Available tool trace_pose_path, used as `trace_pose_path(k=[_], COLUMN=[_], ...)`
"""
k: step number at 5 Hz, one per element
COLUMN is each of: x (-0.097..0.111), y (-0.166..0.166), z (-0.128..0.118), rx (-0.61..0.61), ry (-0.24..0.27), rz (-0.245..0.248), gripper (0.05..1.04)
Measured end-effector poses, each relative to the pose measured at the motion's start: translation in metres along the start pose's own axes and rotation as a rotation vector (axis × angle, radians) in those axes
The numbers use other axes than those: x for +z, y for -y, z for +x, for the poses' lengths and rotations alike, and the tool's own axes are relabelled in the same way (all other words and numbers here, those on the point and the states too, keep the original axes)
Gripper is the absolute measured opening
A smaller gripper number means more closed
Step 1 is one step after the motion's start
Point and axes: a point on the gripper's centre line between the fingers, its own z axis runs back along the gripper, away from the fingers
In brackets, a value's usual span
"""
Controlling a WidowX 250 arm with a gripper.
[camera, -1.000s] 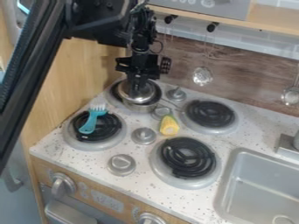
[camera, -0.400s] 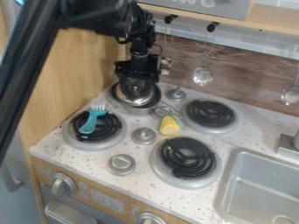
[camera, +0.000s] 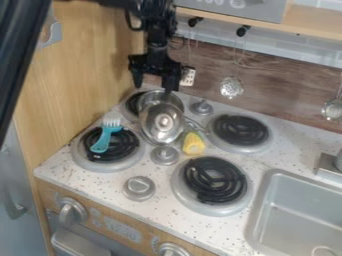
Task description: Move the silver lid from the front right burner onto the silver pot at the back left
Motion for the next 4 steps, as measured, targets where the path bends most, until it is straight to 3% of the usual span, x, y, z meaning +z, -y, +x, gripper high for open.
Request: trace_pose_path(k=[1, 2, 3, 4], x=[0.018, 0.027, 0.049, 0.050], y=[0.002, 0.005, 0.007, 0.012], z=[-0.005, -0.018, -0.016, -0.022], rx=[-0.022, -0.063, -0.106, -0.139], ry=[-0.023, -0.120, -0.177, -0.212], rz=[-0.024, -0.050, -0.051, -0.052], gripper=[0.999, 0.999, 0.999, 0.999])
